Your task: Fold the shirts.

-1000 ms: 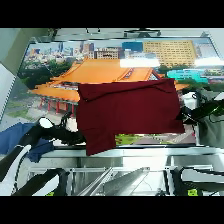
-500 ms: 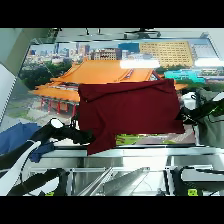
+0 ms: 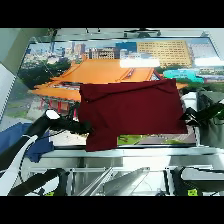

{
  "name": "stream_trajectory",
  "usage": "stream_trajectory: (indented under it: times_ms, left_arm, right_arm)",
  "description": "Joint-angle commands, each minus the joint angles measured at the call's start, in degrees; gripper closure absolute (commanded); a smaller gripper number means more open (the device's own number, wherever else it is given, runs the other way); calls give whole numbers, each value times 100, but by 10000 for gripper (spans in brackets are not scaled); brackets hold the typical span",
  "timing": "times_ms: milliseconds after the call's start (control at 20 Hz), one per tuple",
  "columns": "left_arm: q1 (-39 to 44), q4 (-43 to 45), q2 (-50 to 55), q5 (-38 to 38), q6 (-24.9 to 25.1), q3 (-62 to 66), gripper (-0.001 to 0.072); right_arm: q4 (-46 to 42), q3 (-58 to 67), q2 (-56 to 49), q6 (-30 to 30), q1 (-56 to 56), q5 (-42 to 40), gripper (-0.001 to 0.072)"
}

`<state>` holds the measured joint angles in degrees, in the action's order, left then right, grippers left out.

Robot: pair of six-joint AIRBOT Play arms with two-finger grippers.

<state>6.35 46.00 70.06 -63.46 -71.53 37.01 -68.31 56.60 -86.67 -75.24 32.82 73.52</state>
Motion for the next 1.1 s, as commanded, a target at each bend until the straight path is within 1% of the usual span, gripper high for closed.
stream_trajectory:
  times_ms: [0, 100, 250, 300, 400, 650, 750, 800, 850, 1050]
  left_arm:
    - [-369, -2, -306, -188, -37, 68, 688]
    - [-544, 2, -433, -205, -33, 68, 687]
    - [-719, 101, -507, -205, 13, 68, 687]
    - [-769, 105, -505, -214, 46, 66, 687]
    - [-817, 118, -507, -243, 85, 63, 687]
    - [-815, 251, -507, -343, 87, 63, 687]
    - [-815, 249, -507, -341, 94, 63, 686]
    - [-815, 249, -509, -345, 105, 63, 687]
    - [-815, 251, -507, -350, 116, 63, 686]
    - [-815, 249, -507, -350, 164, 63, 687]
  right_arm:
    - [-17, 11, -11, 319, 214, 271, 185]
    - [413, 24, 24, 435, 223, 409, 185]
    - [1495, 33, 129, 885, 223, 634, 186]
    - [1591, 68, 144, 911, 221, 662, 187]
    - [1377, 164, 157, 905, 302, 748, 188]
    - [452, 168, 122, 605, 651, 739, 189]
    - [389, 37, 122, 601, 658, 734, 191]
    - [356, -70, 122, 599, 658, 732, 221]
    - [315, -177, 122, 570, 658, 684, 230]
    - [297, -592, 122, 472, 647, 466, 229]
